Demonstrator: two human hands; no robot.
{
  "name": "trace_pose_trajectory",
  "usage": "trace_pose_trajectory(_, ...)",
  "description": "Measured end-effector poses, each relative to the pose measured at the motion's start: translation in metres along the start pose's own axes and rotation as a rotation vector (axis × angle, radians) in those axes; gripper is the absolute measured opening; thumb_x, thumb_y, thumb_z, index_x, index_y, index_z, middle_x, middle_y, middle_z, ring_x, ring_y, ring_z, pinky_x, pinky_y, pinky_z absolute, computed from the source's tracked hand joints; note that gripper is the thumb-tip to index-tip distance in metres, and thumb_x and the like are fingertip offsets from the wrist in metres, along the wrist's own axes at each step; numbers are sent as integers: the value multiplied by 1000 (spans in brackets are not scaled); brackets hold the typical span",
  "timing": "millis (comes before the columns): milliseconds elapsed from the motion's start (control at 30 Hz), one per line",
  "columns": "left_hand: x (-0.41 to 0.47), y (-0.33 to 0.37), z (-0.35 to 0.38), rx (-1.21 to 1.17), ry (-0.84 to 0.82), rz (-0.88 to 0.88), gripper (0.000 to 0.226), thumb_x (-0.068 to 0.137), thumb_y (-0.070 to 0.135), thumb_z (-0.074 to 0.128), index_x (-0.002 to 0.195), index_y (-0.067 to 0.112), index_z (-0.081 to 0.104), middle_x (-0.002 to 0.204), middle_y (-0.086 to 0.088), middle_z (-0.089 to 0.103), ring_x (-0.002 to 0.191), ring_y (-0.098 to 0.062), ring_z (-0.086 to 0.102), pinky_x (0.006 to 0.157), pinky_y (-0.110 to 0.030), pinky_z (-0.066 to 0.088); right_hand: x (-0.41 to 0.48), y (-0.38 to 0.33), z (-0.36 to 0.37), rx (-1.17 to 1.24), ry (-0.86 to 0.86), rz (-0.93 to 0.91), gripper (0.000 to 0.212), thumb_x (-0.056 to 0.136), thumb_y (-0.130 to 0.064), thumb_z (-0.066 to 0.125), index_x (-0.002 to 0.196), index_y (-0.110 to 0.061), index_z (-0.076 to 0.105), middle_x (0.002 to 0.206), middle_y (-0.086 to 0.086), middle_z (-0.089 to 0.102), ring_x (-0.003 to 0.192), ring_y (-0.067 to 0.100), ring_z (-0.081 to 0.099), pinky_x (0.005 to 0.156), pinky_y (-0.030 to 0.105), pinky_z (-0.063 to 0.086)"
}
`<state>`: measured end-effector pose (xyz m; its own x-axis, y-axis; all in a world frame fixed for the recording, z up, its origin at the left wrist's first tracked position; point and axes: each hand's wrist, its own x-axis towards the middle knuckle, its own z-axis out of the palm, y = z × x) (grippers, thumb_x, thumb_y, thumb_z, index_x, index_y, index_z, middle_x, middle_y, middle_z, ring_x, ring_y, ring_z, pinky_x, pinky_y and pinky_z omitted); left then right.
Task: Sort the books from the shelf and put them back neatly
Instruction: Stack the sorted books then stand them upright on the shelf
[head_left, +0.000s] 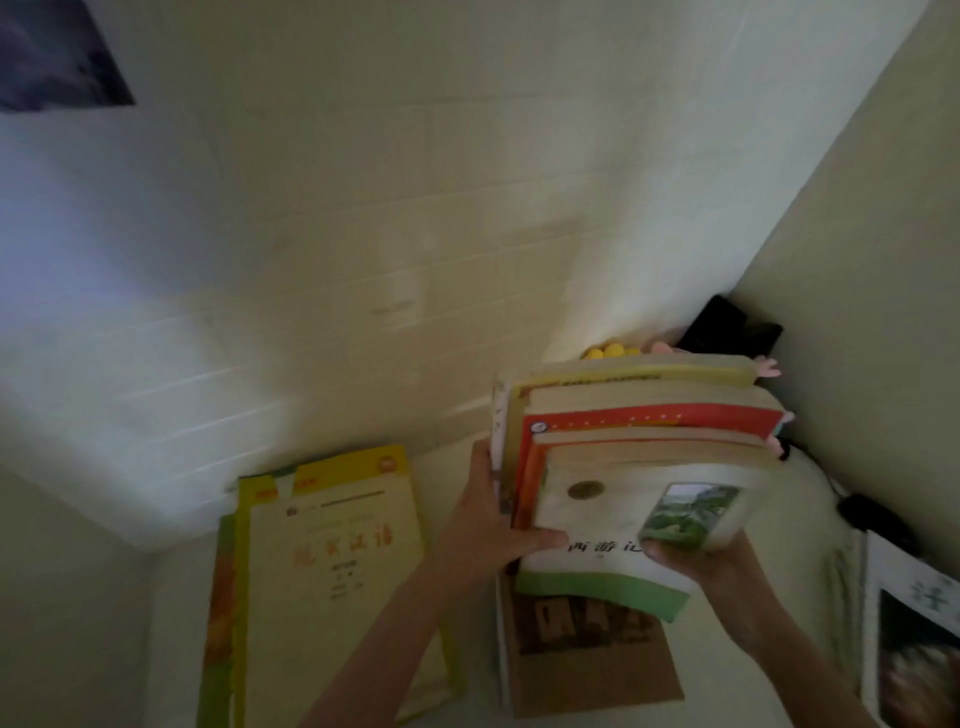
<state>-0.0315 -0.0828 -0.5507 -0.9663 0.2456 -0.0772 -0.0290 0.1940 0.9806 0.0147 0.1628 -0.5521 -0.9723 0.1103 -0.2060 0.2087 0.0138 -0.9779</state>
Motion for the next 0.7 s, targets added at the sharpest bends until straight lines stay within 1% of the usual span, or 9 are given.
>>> trace_pose_trajectory(67, 3, -14, 10, 9, -67, -29, 85, 56, 24, 91, 116, 35, 32, 118, 20, 48, 105, 22, 48, 79, -7, 46, -4, 10, -7, -56, 15, 45, 83, 38, -31, 94, 110, -5, 63, 99, 9, 73, 92, 27, 70, 71, 28, 57)
trace_pose_trajectory(133, 2, -23, 20, 82, -111, -32, 94, 50, 52, 86, 123, 36, 28, 126, 14, 47, 118, 5, 50, 89, -19, 50, -9, 18, -13, -76, -3, 86, 80, 35, -35, 95, 105, -7, 66, 96, 6, 74, 91, 22, 70, 70, 21, 55)
trace_pose_trajectory(200, 4, -30, 28, 143, -145, 10, 108, 50, 65, 82, 131, 30, 19, 133, 8, 45, 123, -6, 50, 95, -34, 51, -11, 23, -19, -94, -16, 109, 69, 49, -16, 95, 109, -6, 64, 96, 1, 74, 91, 12, 69, 69, 15, 53)
trace_pose_trajectory(233, 4, -32, 30, 145, -154, 28, 115, 51, 64, 83, 134, 24, 15, 134, 6, 44, 124, -7, 50, 95, -33, 52, -11, 23, -20, -91, -39, 107, 64, 56, -2, 89, 113, -6, 62, 99, 0, 73, 92, 9, 68, 70, 13, 52)
trace_pose_trajectory(267, 5, -32, 31, 136, -157, 49, 118, 53, 59, 85, 136, 18, 12, 134, 5, 44, 123, -4, 50, 93, -28, 51, -10, 25, -21, -79, -56, 102, 62, 59, 9, 83, 116, -6, 61, 101, -1, 73, 94, 7, 67, 71, 13, 52)
trace_pose_trajectory(333, 5, -32, 32, 116, -156, 62, 116, 55, 43, 89, 137, 8, 16, 131, 6, 45, 120, 6, 49, 88, -13, 48, -7, 27, -19, -72, -43, 94, 63, 59, 18, 78, 114, -9, 61, 103, 1, 72, 97, 9, 67, 73, 16, 54)
trace_pose_trajectory(367, 4, -32, 33, 104, -152, 62, 113, 55, 38, 90, 137, 6, 19, 131, 5, 46, 118, 8, 50, 86, -10, 47, -5, 26, -18, -74, -39, 92, 63, 59, 17, 78, 112, -11, 61, 101, 1, 72, 97, 9, 67, 73, 17, 54)
trace_pose_trajectory(500, 4, -36, 38, 46, -108, 19, 105, 54, 38, 88, 134, 0, 31, 129, -2, 53, 116, -1, 56, 86, -16, 50, 3, 24, -17, -71, -92, 80, 58, 63, 15, 77, 111, -12, 61, 98, -10, 73, 91, 6, 68, 71, 15, 53)
trace_pose_trajectory(700, 10, -43, 39, -40, -119, -38, 98, 58, 22, 89, 131, -11, 33, 126, -18, 55, 119, -20, 57, 86, -26, 54, 6, 30, -17, -26, -96, 40, 60, 63, 19, 74, 115, -3, 56, 98, -7, 73, 91, 9, 69, 71, 17, 53)
